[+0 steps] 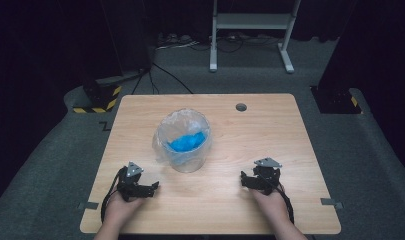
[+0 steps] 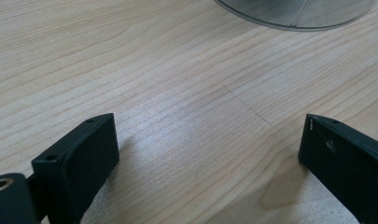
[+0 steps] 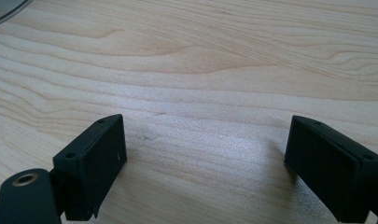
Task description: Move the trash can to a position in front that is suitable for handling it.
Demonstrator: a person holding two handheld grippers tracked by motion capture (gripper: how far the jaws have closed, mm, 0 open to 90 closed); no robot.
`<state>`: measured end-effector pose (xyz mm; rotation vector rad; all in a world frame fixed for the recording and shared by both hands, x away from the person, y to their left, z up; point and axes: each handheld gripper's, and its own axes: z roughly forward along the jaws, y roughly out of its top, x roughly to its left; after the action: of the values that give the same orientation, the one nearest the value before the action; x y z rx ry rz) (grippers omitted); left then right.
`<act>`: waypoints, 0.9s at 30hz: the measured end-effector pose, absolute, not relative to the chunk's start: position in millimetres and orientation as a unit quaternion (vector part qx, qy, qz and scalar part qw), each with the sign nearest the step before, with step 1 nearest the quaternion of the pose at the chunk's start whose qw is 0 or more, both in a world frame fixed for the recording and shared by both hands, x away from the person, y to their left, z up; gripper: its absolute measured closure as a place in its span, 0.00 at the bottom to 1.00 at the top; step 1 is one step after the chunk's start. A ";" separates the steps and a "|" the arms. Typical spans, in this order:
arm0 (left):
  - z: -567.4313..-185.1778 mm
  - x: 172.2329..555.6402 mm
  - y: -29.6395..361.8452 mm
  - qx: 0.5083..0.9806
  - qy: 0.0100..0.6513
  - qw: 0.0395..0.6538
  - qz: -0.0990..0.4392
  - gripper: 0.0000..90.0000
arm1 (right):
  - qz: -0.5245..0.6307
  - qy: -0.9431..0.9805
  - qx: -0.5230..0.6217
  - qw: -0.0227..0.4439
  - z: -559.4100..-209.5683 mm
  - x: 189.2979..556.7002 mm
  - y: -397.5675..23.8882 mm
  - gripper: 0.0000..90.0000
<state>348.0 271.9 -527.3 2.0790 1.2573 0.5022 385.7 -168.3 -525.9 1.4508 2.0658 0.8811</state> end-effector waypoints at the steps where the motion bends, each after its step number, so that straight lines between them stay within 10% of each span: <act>1: -527.2 348.2 271.8 0.794 0.479 0.323 0.192 0.05 | 0.320 0.752 0.527 0.232 -525.9 385.9 -168.5 0.14; 27: -518.2 356.1 284.2 0.793 0.499 0.324 0.131 0.03 | 0.320 0.753 0.526 0.234 -526.0 384.6 -169.8 0.13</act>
<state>356.1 284.2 -518.2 2.0806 1.3086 0.3442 384.6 -169.8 -526.0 1.4447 2.0662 0.8773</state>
